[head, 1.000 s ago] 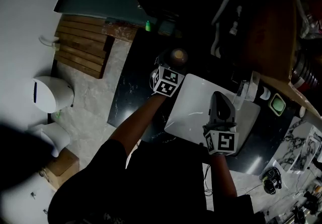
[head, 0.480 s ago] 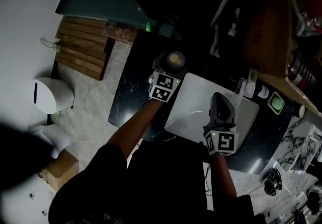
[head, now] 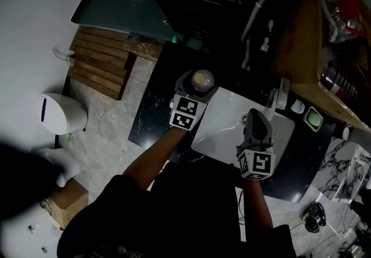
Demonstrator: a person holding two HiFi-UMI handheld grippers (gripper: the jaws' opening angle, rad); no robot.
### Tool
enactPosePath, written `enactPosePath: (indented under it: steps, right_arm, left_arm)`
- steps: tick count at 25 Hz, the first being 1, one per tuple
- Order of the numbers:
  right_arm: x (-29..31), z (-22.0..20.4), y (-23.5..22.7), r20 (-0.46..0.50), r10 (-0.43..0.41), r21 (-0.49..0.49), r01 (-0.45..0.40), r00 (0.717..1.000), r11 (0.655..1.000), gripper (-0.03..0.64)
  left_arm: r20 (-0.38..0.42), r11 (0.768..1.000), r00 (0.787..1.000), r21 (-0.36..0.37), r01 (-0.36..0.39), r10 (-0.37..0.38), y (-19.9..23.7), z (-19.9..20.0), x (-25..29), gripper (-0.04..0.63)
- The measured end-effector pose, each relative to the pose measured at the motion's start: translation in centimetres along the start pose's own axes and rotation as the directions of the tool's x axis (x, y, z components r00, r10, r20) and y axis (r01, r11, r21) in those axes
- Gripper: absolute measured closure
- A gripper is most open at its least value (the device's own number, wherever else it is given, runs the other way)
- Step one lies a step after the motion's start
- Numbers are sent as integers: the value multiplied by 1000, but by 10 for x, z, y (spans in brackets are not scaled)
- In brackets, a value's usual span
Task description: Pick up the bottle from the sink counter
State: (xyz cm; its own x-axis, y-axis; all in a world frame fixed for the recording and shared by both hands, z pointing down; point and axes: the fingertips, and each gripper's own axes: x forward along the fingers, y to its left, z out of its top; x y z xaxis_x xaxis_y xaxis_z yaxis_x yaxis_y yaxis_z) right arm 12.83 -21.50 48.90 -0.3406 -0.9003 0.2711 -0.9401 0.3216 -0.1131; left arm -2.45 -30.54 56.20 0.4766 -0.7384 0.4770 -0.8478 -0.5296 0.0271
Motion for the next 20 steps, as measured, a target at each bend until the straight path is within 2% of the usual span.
enactPosePath:
  steps: [11,20]
  right_arm:
    - [-40,17,13,30,18,-12,-18,999,1000,578]
    - [-67,25,14,45,31,-38,-29,999,999,578]
  left_arm:
    - [83,999,996,-8,-33,34,-31,40,-71,213]
    - [130,996,989,-55,-70,76,-62,44,-122,213]
